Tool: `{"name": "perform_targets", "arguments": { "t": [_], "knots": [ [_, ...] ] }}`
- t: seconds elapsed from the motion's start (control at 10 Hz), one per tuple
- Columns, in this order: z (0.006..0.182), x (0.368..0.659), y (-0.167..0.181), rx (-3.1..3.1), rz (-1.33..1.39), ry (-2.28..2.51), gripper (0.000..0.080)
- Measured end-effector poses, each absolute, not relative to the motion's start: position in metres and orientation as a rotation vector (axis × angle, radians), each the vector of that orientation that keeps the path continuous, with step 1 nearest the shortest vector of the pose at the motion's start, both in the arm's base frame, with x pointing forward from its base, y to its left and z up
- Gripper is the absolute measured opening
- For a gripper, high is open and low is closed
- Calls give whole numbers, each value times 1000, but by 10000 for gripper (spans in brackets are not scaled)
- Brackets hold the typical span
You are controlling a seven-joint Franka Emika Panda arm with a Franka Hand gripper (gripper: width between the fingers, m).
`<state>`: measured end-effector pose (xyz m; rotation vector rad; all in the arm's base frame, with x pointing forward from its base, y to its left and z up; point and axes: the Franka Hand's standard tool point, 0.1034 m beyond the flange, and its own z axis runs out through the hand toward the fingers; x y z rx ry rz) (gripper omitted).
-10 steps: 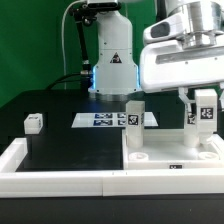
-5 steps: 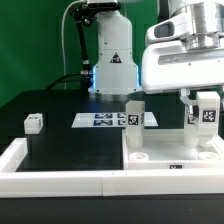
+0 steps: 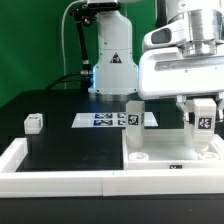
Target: Assemble square table
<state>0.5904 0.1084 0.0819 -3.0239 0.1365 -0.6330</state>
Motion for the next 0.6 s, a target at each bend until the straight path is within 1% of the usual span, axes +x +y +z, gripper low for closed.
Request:
{"name": "perform_targets", "arguments": {
  "t": [0.6],
  "knots": [
    [81, 598, 107, -3017, -688, 141, 284]
  ]
}}
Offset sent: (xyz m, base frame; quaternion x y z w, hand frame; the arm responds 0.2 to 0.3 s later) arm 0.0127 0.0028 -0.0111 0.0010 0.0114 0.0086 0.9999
